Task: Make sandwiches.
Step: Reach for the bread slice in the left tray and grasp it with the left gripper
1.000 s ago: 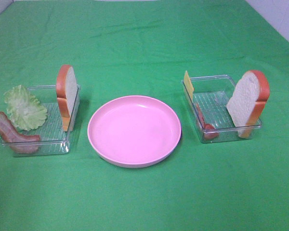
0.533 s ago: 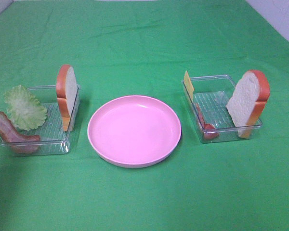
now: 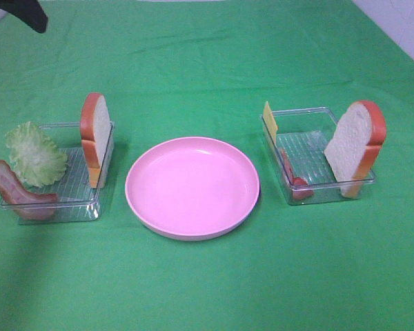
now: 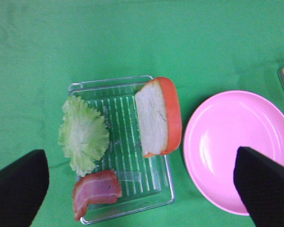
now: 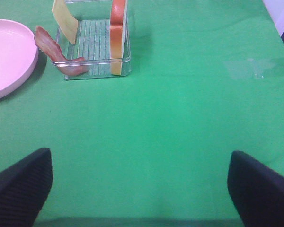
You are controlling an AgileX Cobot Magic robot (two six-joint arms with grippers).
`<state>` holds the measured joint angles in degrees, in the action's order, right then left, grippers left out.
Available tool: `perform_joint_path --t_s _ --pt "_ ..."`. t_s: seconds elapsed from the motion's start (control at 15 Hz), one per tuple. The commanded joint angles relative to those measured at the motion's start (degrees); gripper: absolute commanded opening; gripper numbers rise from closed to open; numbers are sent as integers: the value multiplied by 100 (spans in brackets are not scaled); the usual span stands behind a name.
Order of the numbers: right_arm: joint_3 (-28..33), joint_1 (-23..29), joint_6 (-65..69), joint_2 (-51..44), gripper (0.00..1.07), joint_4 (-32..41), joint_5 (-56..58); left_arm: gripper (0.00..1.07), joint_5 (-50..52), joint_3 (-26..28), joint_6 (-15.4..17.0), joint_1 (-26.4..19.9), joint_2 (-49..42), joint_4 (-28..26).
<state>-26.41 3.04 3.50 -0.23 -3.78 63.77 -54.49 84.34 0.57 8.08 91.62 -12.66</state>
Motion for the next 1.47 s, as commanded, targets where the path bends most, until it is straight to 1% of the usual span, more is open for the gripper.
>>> perform_joint_path --t_s 0.07,0.13,0.2,0.33,0.4,0.47,0.6,1.0,1.33,1.47 --pt "34 -40 -52 -178 97 29 -63 100 -498 521 264 281 544 -11" --pt "34 -40 -52 -178 97 29 -63 100 -636 642 332 338 688 0" --pt "34 -40 -52 -178 97 29 -63 100 -1008 940 544 453 968 103" --pt "34 -40 -52 -178 97 29 -63 100 -1346 1387 773 688 1432 498" --pt "34 -40 -52 -178 97 29 -63 100 -1381 1524 779 768 1656 642" --pt "34 -40 -52 -178 97 29 -63 100 -1570 1742 837 814 2097 745" --pt "34 -40 -52 -178 97 29 -63 100 -1352 1748 848 814 2395 842" --pt "34 -40 -52 -178 97 29 -63 100 -819 1748 848 814 2991 854" --pt "34 -40 -52 -178 97 29 -63 100 -281 1748 865 814 3203 854" --pt "34 -40 -52 -178 97 29 -63 91 -292 1748 945 814 3243 733"
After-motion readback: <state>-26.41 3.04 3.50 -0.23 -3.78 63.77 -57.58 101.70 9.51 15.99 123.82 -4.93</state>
